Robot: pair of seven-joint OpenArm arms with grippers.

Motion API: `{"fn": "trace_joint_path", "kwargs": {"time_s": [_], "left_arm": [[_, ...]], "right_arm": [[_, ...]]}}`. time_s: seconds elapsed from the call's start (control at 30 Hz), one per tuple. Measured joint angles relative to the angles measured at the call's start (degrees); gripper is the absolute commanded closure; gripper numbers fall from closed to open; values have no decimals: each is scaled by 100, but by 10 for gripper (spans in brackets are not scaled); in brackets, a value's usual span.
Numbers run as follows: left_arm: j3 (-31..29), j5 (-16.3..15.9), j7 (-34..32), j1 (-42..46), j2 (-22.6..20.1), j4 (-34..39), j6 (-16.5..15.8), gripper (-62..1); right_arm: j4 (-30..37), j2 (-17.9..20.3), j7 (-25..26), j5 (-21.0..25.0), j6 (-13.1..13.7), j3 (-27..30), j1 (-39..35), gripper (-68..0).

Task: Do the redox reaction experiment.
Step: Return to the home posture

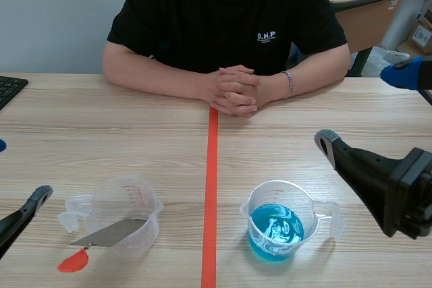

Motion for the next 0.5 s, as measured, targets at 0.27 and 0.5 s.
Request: {"fn": "trace_joint_path", "kwargs": {"time_s": [0.27, 0.5], "left_arm": [[125, 0, -9, -48, 245, 809, -446, -456], [125, 0, 55, -612, 752, 844, -767, -456]], "right_arm": [[0, 0, -4, 0, 0, 0, 0, -679], [0, 0, -22, 0, 0, 0, 0, -679]]}}
